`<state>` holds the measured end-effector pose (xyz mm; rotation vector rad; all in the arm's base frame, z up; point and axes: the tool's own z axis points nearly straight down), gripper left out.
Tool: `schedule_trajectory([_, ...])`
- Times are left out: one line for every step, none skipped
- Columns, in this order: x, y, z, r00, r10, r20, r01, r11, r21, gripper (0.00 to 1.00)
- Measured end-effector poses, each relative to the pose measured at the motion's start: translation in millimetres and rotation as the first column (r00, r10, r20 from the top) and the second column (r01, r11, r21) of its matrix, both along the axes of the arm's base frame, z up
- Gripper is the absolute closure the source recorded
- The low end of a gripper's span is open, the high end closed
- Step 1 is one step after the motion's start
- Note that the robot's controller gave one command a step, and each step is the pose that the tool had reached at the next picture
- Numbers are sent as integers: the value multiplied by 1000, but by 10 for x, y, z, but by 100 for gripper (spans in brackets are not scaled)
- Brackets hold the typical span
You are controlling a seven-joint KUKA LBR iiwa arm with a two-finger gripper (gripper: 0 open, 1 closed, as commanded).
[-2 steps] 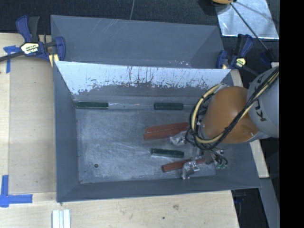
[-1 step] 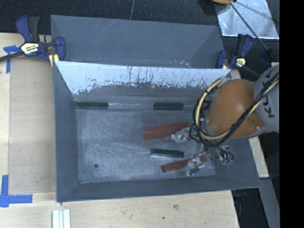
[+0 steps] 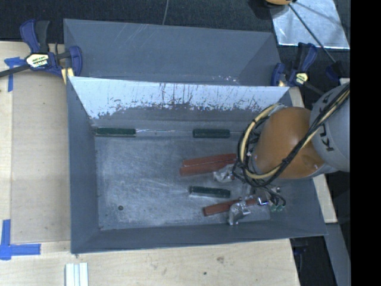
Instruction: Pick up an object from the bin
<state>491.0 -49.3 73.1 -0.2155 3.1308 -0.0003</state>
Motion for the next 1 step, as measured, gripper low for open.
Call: schedule_trajectory([128,53,36,996,91,21,-91,996,-4,100])
